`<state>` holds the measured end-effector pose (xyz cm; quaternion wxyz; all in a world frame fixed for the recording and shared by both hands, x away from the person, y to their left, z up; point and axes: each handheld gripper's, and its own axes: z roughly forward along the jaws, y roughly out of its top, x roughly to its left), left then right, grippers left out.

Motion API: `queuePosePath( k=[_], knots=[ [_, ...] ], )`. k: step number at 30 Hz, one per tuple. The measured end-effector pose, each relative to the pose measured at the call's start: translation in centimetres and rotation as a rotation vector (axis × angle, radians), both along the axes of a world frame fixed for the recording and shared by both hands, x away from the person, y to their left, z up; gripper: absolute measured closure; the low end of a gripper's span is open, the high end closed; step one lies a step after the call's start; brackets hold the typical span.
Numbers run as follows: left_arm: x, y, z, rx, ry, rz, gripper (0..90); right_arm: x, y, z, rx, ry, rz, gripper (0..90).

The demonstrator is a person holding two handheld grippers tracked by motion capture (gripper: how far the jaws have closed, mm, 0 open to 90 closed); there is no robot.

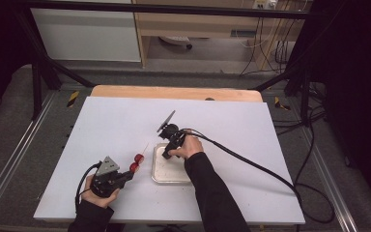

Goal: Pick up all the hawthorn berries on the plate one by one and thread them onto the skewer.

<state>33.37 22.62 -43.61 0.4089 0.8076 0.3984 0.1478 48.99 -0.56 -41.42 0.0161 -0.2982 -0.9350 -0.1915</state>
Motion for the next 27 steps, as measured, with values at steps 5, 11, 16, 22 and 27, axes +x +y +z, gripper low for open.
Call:
queuePosePath(
  k=[5,11,16,22,27],
  knots=[
    [0.0,0.0,0.0,-0.001,-0.004,0.001,88.1,-0.4,-0.2,0.9,0.024,-0.012,-0.016,62.0],
    [-0.2,-0.1,0.2,0.001,-0.013,-0.004,88.1,-1.7,-1.1,3.0,0.083,-0.034,-0.044,62.1],
    [-0.5,-0.5,0.3,0.0,-0.022,-0.013,88.1,-2.9,-2.4,4.1,0.165,-0.037,-0.078,62.2],
    [-0.8,-1.1,0.4,-0.002,-0.031,-0.023,88.1,-4.4,-4.7,4.2,0.329,-0.065,-0.15,62.3],
    [-1.2,-1.6,0.6,-0.023,-0.045,-0.02,88.1,-5.4,-6.8,3.8,0.481,-0.098,-0.23,62.3]
  ],
)
